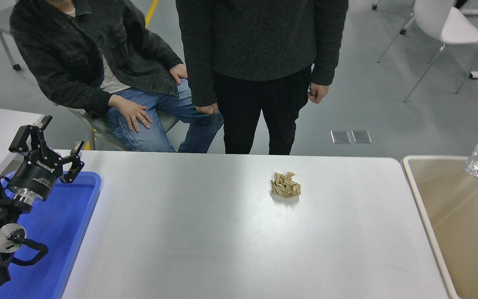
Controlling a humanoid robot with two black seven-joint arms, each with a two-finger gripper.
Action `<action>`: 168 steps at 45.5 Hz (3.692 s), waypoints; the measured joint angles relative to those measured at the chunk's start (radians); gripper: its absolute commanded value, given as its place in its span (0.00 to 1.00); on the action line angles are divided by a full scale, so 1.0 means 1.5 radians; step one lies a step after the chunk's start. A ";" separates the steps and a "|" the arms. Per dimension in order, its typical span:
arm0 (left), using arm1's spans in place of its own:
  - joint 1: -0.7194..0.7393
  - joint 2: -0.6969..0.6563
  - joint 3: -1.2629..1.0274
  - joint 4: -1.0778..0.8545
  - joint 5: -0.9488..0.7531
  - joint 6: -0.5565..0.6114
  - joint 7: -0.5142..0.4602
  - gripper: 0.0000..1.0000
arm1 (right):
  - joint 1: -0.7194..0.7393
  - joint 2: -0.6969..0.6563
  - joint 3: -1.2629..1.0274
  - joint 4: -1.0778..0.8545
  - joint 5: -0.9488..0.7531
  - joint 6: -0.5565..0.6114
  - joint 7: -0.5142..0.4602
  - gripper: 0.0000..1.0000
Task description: Clean the table surface
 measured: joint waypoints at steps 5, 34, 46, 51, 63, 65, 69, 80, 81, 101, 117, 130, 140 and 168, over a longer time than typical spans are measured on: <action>0.000 0.000 0.000 0.000 0.000 0.000 0.000 1.00 | -0.029 0.038 0.001 -0.044 0.013 -0.011 0.000 0.00; 0.000 0.000 0.000 0.000 0.000 0.000 0.000 1.00 | -0.115 0.182 0.004 -0.169 0.050 -0.036 0.000 0.00; 0.000 0.000 0.000 0.000 0.000 0.000 0.000 1.00 | -0.122 0.199 0.004 -0.180 0.060 -0.037 0.000 0.00; 0.000 0.000 0.000 0.000 0.000 0.000 0.000 1.00 | -0.123 0.203 0.004 -0.182 0.064 -0.037 0.000 0.00; 0.000 0.000 0.000 0.000 0.000 0.000 0.000 1.00 | -0.117 0.205 0.008 -0.184 0.092 -0.037 -0.004 1.00; 0.000 0.000 0.000 0.000 0.000 0.000 0.000 1.00 | -0.116 0.205 0.008 -0.183 0.099 -0.035 -0.005 1.00; 0.000 0.000 0.000 0.000 0.000 0.000 0.000 1.00 | -0.114 0.204 0.009 -0.182 0.110 -0.034 -0.005 1.00; 0.000 0.000 0.000 0.000 0.000 0.000 0.000 1.00 | -0.107 0.203 0.010 -0.180 0.124 -0.033 -0.006 1.00; 0.000 0.000 0.000 0.000 0.000 0.000 0.000 1.00 | -0.106 0.203 0.010 -0.179 0.125 -0.032 -0.006 1.00; 0.000 0.000 0.000 0.000 0.000 0.000 0.000 1.00 | -0.068 0.131 0.070 -0.050 0.131 -0.031 -0.006 1.00; 0.000 0.000 0.000 0.000 0.000 0.000 0.000 1.00 | -0.053 -0.009 0.220 0.189 0.132 -0.030 -0.002 1.00; 0.000 0.000 0.000 0.000 0.000 0.000 0.000 1.00 | -0.057 -0.033 0.357 0.331 0.132 -0.035 0.009 1.00; 0.000 0.000 0.001 0.000 0.000 0.000 0.000 1.00 | -0.082 0.022 0.484 0.375 0.132 -0.036 0.039 1.00; 0.000 0.000 0.001 0.000 0.000 0.000 0.000 1.00 | -0.189 0.282 0.750 0.386 0.120 -0.035 0.185 1.00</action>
